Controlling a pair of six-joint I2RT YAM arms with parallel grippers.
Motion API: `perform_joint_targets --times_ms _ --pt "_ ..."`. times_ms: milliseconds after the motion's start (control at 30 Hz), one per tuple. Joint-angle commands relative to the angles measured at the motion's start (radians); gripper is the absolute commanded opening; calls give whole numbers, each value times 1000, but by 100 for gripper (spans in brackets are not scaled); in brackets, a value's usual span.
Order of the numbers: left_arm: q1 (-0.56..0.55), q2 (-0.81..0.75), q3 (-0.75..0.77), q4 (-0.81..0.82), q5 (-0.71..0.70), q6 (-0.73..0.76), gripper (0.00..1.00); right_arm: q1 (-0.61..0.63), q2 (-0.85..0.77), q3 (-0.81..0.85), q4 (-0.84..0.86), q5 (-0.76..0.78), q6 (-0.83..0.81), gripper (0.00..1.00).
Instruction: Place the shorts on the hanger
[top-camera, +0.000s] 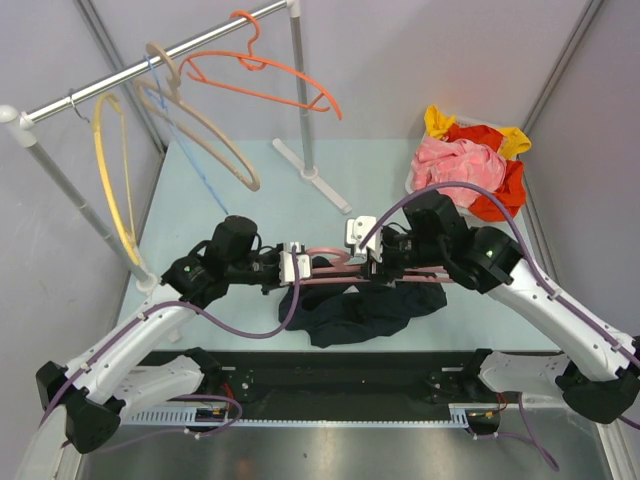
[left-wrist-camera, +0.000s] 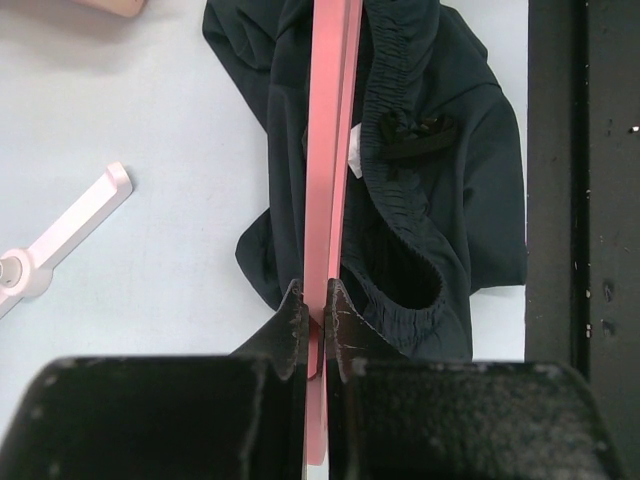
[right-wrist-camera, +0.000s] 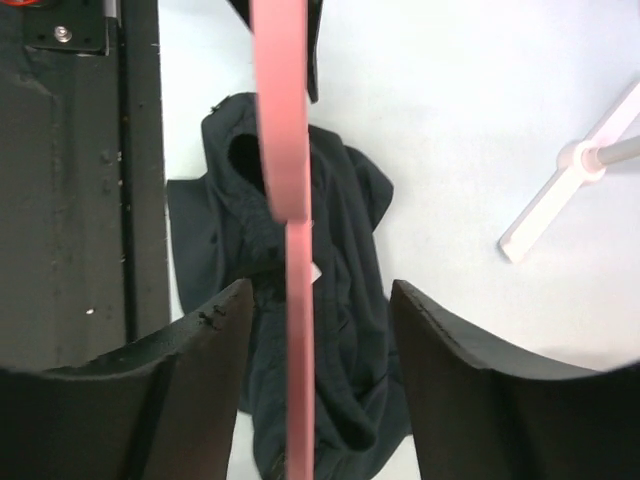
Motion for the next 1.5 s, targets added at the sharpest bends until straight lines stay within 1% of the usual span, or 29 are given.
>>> perform_joint_targets --times_ms 0,33,67,133,200,233,267,333,367,433,467,533,600,667,700,733,833,900,1000,1033,1133,1233,1267,1467 --pt "-9 -8 37 9 8 -19 0 22 34 39 86 -8 -37 53" --pt "-9 -5 39 10 5 -26 0 30 40 39 81 -8 -37 52" --pt "-9 -2 39 10 2 -30 0 39 55 39 76 -9 -34 48" --pt "-9 0 39 12 -1 -34 0 47 69 39 61 -13 -23 45" --pt "-9 0 37 10 -1 -36 0 50 84 37 52 -22 -23 38" --pt "-9 0 37 12 -3 -34 0 50 89 39 46 -23 -23 33" --pt "-9 -5 37 12 -5 -34 0 50 91 39 43 -22 -26 22" --pt "-9 -5 39 10 -8 -34 1 51 87 37 38 -19 -30 8" --pt "-9 -6 40 -2 -6 -33 11 48 86 39 38 -10 -29 0" --pt "-11 -8 49 -19 -2 -31 24 45 69 37 35 0 -30 0" --pt "-9 -8 56 -33 -1 -36 40 42 61 39 30 0 -27 0" --pt "-9 -15 65 -44 -5 -59 54 9 32 37 17 -12 -18 0" --pt "-9 -28 75 -65 -6 -83 74 -27 9 37 -5 -46 -24 0" --pt "-9 -57 77 -62 -9 -112 83 -73 -32 37 -52 -68 -38 0" --pt "-9 -71 66 -57 -18 -143 85 -89 -47 36 -72 -80 -50 0" --pt "-9 -93 62 -53 -18 -154 88 -135 -61 36 -107 -104 -58 0" --pt "-9 -124 40 -100 -3 -131 93 -186 -116 34 -195 -134 -122 0" --pt "-9 -123 22 -137 14 -85 92 -192 -152 31 -268 -134 -170 0" --pt "-9 -92 -3 -179 49 -47 88 -192 -179 24 -351 -138 -257 0" --pt "-9 -85 -10 -179 64 -37 84 -192 -179 20 -364 -134 -291 0" --pt "-17 -63 -41 -154 64 -19 81 -192 -170 17 -361 -105 -322 0" --pt "-47 -46 -64 -140 38 22 80 -191 -153 17 -342 -92 -360 0" --pt "-58 -40 -79 -130 0 27 80 -189 -147 16 -341 -91 -375 0" --pt "-115 23 -122 -54 -72 41 82 -191 -87 16 -333 -89 -432 0"
